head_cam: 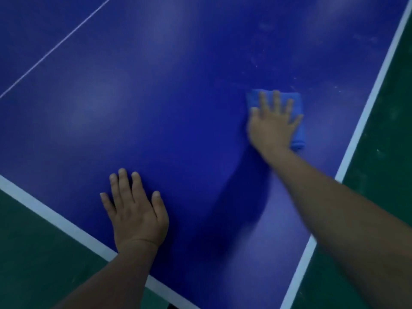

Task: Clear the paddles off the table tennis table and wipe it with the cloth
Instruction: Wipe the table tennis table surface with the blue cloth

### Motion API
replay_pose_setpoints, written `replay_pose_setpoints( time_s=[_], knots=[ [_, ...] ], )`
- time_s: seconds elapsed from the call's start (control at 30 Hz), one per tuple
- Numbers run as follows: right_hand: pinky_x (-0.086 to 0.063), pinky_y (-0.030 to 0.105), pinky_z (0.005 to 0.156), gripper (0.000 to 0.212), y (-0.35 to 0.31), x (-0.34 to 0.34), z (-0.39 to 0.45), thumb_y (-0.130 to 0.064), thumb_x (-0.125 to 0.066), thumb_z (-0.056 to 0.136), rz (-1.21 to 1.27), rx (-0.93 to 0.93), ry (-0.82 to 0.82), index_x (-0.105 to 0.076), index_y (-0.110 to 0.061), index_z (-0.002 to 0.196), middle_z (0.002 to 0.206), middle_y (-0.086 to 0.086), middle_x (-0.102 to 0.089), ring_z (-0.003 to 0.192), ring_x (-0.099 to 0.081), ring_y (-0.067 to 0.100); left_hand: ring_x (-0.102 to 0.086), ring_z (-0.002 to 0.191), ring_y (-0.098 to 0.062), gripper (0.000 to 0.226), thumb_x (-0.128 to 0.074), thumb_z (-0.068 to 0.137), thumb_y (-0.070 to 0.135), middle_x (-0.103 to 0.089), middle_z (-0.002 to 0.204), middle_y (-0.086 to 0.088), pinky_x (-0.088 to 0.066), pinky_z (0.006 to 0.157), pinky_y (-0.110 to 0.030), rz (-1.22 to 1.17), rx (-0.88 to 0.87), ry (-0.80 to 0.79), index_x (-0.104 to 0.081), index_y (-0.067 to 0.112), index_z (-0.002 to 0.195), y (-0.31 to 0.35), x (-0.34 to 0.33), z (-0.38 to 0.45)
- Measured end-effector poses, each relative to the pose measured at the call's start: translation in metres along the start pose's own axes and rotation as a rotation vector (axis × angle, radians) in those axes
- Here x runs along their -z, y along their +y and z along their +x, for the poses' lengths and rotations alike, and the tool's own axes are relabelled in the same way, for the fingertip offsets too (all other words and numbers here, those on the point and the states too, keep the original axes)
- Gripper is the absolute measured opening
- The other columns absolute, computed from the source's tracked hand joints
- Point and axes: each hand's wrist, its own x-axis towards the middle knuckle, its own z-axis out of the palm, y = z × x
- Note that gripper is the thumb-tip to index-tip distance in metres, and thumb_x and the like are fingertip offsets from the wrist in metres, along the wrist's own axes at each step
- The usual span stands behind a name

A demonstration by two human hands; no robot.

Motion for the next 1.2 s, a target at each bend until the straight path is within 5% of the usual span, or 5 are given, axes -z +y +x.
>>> replay_pose_setpoints(
  time_s=[0.2,0.43,0.67,0.93,1.2],
  knots=[
    [-0.004,0.068,0.117,0.061,0.095,0.023,-0.001,-0.053,-0.018,0.100,0.070,-0.291,-0.002,-0.012,-0.038,0.159,0.169,-0.003,-0.005,0.154,0.000,0.034,0.011,0.154,-0.020,0.073,-0.021,0.096,0.048,-0.004,0.167,-0.011,0.012,0.122,-0.047,0.015,-0.002,0.001,-0.021,0.006,0.156,-0.001,-0.002,0.001],
    [-0.011,0.065,0.118,0.053,0.050,-0.010,-0.128,-0.052,-0.032,0.102,-0.060,0.806,-0.070,-0.035,-0.038,0.153,0.163,-0.001,-0.031,0.152,-0.021,0.035,0.006,0.154,-0.022,0.073,-0.023,0.096,0.047,-0.008,0.166,-0.013,0.006,0.123,-0.053,0.010,-0.003,0.032,-0.024,0.004,0.154,-0.004,-0.005,0.000],
    [0.000,0.061,0.121,0.062,0.151,0.030,0.016,-0.058,-0.020,0.100,-0.005,0.006,-0.083,-0.014,-0.040,0.159,0.169,-0.008,-0.004,0.155,0.001,0.028,0.005,0.154,-0.024,0.074,-0.024,0.094,0.047,-0.008,0.166,-0.015,0.007,0.123,-0.052,-0.005,-0.007,0.024,-0.023,0.003,0.154,-0.001,-0.003,0.000],
    [-0.010,0.064,0.120,0.060,0.124,0.002,-0.137,-0.057,-0.025,0.102,-0.076,0.289,-0.020,-0.030,-0.033,0.156,0.166,-0.001,-0.023,0.153,-0.014,0.034,0.006,0.154,-0.025,0.074,-0.023,0.095,0.048,-0.007,0.167,-0.014,0.007,0.123,-0.053,0.011,-0.006,0.015,-0.021,0.005,0.155,-0.001,-0.003,-0.001],
    [-0.010,0.065,0.120,0.058,0.107,0.009,-0.123,-0.057,-0.024,0.102,-0.097,0.412,-0.105,-0.030,-0.035,0.156,0.166,-0.002,-0.022,0.154,-0.012,0.033,0.011,0.154,-0.025,0.075,-0.016,0.095,0.052,-0.002,0.167,-0.012,0.007,0.122,-0.054,0.074,-0.010,-0.027,-0.016,0.012,0.158,0.000,-0.003,-0.001]
  ],
)
